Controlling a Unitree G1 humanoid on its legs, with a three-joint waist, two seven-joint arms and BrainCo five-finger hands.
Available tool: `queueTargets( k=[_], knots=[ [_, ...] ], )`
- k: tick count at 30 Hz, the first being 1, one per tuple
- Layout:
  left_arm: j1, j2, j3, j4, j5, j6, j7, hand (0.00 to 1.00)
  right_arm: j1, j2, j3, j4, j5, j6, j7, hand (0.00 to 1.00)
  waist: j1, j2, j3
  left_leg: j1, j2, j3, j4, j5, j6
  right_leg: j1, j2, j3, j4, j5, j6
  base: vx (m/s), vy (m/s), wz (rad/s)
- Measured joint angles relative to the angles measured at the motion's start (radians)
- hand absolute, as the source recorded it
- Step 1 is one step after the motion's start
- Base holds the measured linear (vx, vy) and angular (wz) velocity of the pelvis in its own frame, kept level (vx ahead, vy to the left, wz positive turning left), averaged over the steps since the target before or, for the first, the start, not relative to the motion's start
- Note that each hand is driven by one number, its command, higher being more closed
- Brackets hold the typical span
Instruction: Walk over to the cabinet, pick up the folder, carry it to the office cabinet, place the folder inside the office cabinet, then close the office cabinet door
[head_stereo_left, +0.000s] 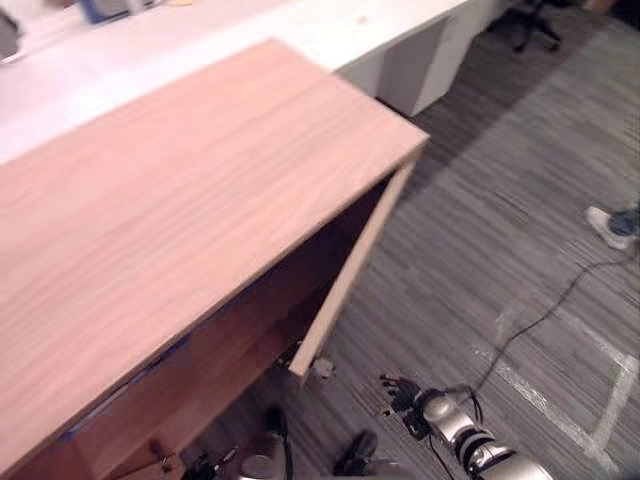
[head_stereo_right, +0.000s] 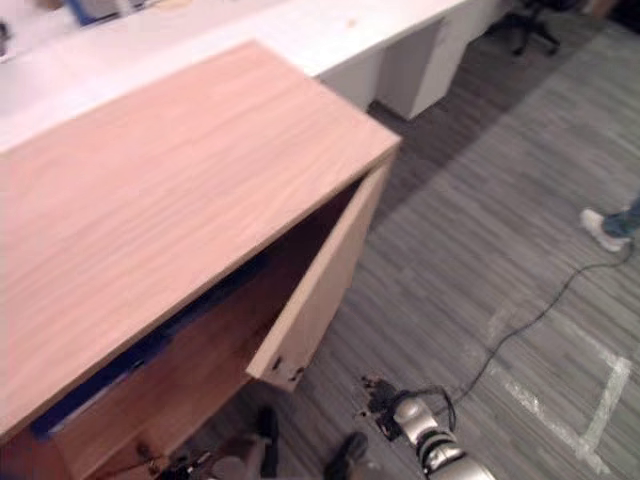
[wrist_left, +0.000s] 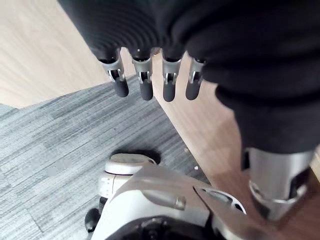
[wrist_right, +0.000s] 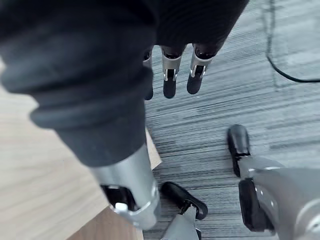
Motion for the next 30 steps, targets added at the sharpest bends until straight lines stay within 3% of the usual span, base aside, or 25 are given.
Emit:
queueTargets(
  k=[5, 8, 10, 11, 12, 13, 14, 16, 19, 20, 23, 24, 27, 30],
  knots=[
    [0.002, 0.014, -0.050, -0.020, 0.021, 0.010, 0.002, 0.00, 0.059, 0.046, -0.166, 0.002, 0.016, 0.016, -0.056, 0.00, -0.011, 0.007, 0.002, 0.064, -0.057, -0.048, -0.143, 0.074, 0.015, 0.026, -0.035, -0.043, 0.001, 0.011, 0.015, 0.05, 0.132, 0.33],
    [0.004, 0.017, -0.066, -0.027, 0.027, 0.016, -0.005, 0.00, 0.087, 0.052, -0.277, 0.001, 0.017, 0.033, -0.075, 0.00, -0.034, 0.017, 0.008, 0.101, -0.080, -0.092, -0.187, 0.098, 0.023, 0.062, -0.053, -0.087, 0.016, 0.011, 0.017, 0.02, 0.075, 0.36],
    [0.004, 0.018, -0.074, -0.027, 0.035, 0.020, -0.006, 0.00, 0.105, 0.051, -0.327, -0.003, 0.017, 0.035, -0.097, 0.00, -0.040, 0.022, 0.010, 0.122, -0.094, -0.112, -0.188, 0.096, 0.024, 0.069, -0.093, -0.094, 0.088, -0.010, 0.024, 0.01, 0.103, 0.36],
    [0.004, 0.017, -0.081, -0.027, 0.036, 0.022, -0.007, 0.00, 0.125, 0.049, -0.347, -0.022, 0.017, 0.037, -0.106, 0.00, -0.062, 0.032, 0.012, 0.129, -0.103, -0.147, -0.186, 0.091, 0.031, 0.063, -0.138, -0.088, 0.184, -0.035, 0.019, -0.03, 0.127, 0.75],
    [0.004, 0.015, -0.096, -0.029, 0.038, 0.021, -0.007, 0.00, 0.151, 0.049, -0.378, -0.049, 0.017, 0.038, -0.117, 0.00, -0.085, 0.048, 0.012, 0.134, -0.113, -0.192, -0.171, 0.082, 0.067, 0.036, -0.184, -0.019, 0.314, -0.050, -0.006, -0.05, 0.162, 1.13],
    [0.003, 0.016, -0.103, -0.035, 0.039, 0.021, -0.007, 0.00, 0.184, 0.062, -0.393, -0.066, 0.018, 0.038, -0.123, 0.00, -0.095, 0.057, 0.015, 0.141, -0.119, -0.236, -0.151, 0.074, 0.085, -0.002, -0.194, 0.133, 0.398, -0.086, -0.025, -0.06, 0.131, 0.96],
    [0.002, 0.017, -0.103, -0.036, 0.040, 0.021, -0.007, 0.00, 0.192, 0.068, -0.400, -0.069, 0.018, 0.038, -0.124, 0.00, -0.098, 0.057, 0.014, 0.140, -0.119, -0.247, -0.145, 0.073, 0.085, -0.008, -0.189, 0.177, 0.404, -0.097, -0.017, -0.05, 0.090, 1.00],
    [0.000, 0.017, -0.100, -0.040, 0.045, 0.020, -0.006, 0.00, 0.244, 0.106, -0.440, -0.107, 0.045, 0.036, -0.130, 0.00, -0.109, 0.056, 0.010, 0.122, -0.130, -0.340, -0.103, 0.065, 0.091, -0.023, -0.123, 0.435, 0.407, -0.150, 0.024, -0.04, 0.008, 1.16],
    [0.002, 0.011, -0.080, -0.036, 0.046, 0.020, -0.006, 0.00, 0.253, 0.124, -0.462, -0.118, 0.066, 0.036, -0.134, 0.00, -0.115, 0.046, -0.004, 0.075, -0.139, -0.446, -0.062, 0.058, 0.076, -0.034, -0.083, 0.577, 0.373, -0.181, 0.064, -0.04, -0.055, 1.19],
    [0.006, 0.011, -0.072, -0.034, 0.046, 0.020, -0.006, 0.00, 0.257, 0.131, -0.463, -0.117, 0.074, 0.036, -0.134, 0.00, -0.114, 0.046, -0.011, 0.066, -0.142, -0.462, -0.058, 0.058, 0.069, -0.031, -0.077, 0.584, 0.353, -0.184, 0.070, -0.05, -0.127, 0.92],
    [0.023, 0.013, -0.026, -0.012, 0.047, 0.020, -0.002, 0.00, 0.267, 0.163, -0.487, -0.115, 0.096, 0.037, -0.133, 0.00, -0.108, -0.002, -0.044, 0.053, -0.157, -0.506, -0.063, 0.064, 0.029, -0.009, -0.069, 0.568, 0.223, -0.155, 0.089, -0.01, -0.277, 0.52],
    [0.024, 0.004, 0.002, 0.013, 0.035, 0.021, 0.006, 0.00, 0.267, 0.169, -0.492, -0.113, 0.097, 0.036, -0.133, 0.00, -0.107, -0.005, -0.054, 0.049, -0.148, -0.508, -0.063, 0.059, 0.009, 0.011, -0.063, 0.556, 0.187, -0.188, 0.115, 0.01, -0.234, 0.04],
    [0.025, -0.013, 0.047, 0.043, 0.001, 0.020, 0.020, 0.00, 0.279, 0.166, -0.502, -0.113, 0.098, 0.036, -0.133, 0.00, -0.116, 0.007, -0.071, 0.038, -0.094, -0.524, -0.064, 0.058, -0.024, 0.020, -0.006, 0.528, 0.156, -0.212, 0.094, 0.03, -0.327, 0.09],
    [0.022, -0.019, 0.084, 0.061, -0.042, 0.020, 0.024, 0.00, 0.300, 0.161, -0.522, -0.105, 0.124, 0.035, -0.134, 0.00, -0.121, 0.002, -0.074, 0.034, -0.044, -0.561, -0.060, 0.054, -0.062, 0.037, 0.046, 0.483, 0.154, -0.221, 0.076, 0.04, -0.219, 0.24]
  ],
)
